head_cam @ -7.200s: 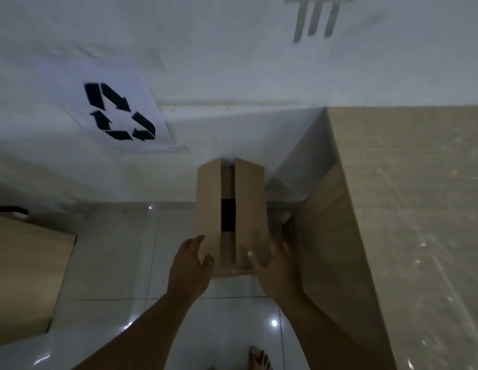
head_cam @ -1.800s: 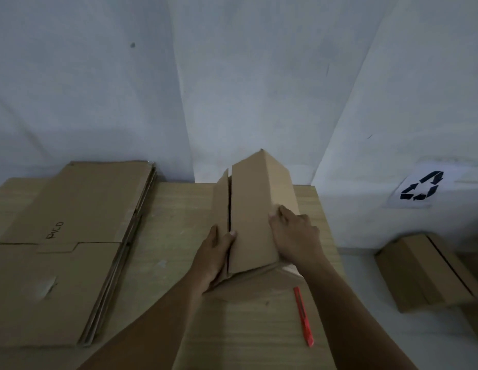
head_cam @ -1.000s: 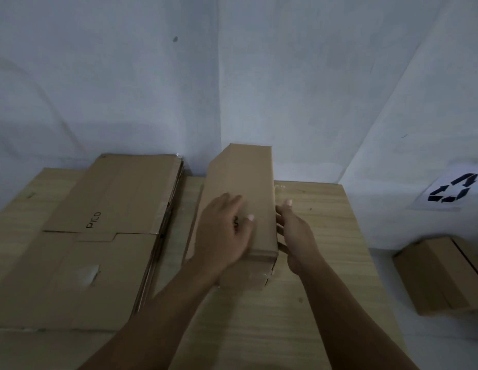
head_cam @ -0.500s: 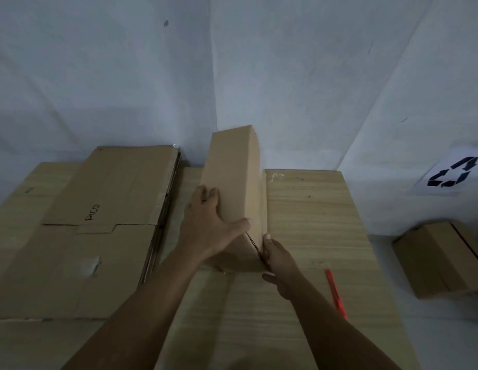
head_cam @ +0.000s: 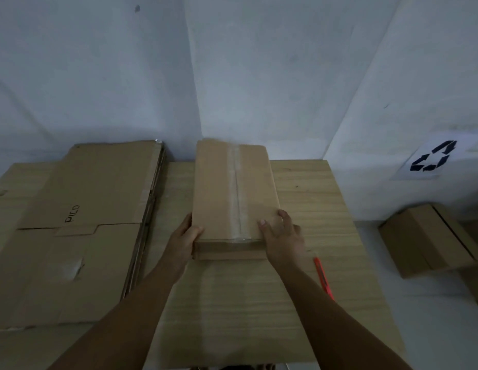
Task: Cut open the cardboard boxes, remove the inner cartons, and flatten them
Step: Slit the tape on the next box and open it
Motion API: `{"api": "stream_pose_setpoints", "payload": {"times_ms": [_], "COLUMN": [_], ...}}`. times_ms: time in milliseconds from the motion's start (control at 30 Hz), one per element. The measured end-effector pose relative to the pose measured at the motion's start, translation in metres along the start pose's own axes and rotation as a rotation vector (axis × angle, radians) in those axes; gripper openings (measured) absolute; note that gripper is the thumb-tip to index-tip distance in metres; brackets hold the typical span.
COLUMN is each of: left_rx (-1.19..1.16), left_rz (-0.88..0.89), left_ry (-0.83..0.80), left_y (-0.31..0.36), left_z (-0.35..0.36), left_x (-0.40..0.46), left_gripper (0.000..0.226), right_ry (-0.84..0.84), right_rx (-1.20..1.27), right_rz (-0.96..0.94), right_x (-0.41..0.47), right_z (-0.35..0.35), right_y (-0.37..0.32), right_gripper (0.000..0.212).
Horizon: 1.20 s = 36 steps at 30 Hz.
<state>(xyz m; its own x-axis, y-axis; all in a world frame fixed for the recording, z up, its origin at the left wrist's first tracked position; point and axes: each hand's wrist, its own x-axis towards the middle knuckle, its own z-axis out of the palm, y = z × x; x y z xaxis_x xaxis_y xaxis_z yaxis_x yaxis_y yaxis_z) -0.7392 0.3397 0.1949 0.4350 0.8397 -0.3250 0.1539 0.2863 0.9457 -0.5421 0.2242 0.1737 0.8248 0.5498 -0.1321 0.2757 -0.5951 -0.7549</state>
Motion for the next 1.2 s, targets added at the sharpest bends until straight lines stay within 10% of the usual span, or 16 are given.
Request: {"api": "stream_pose_setpoints", "payload": {"times_ms": [300, 633, 833, 1200], "left_rx": [0.168, 0.361, 0.446, 0.525], "left_rz": [0.062, 0.124, 0.123, 0.135], "left_ry": [0.08, 0.072, 0.053, 0.017], "left_y": [-0.01, -0.009, -0.01, -0.008], "left_z": [-0.004, 0.007, 0.001, -0.002], "left_x": [0.016, 0.008, 0.007, 0.009], "left_gripper": [0.063, 0.05, 0.049, 0.054], "right_ry": [0.031, 0.092, 0.046, 0.211], "right_rx": [0.073, -0.411, -0.291, 0.031], "right_rz": [-0.133, 0.263, 0.274, -0.274], "right_x": [-0.014, -0.067, -0.066, -0.092], "right_z": [-0.004, -0.051, -0.051, -0.028], "right_y": [0.012, 0.12, 0.121, 0.06], "right_gripper": [0.061, 0.054, 0.046, 0.013]}}
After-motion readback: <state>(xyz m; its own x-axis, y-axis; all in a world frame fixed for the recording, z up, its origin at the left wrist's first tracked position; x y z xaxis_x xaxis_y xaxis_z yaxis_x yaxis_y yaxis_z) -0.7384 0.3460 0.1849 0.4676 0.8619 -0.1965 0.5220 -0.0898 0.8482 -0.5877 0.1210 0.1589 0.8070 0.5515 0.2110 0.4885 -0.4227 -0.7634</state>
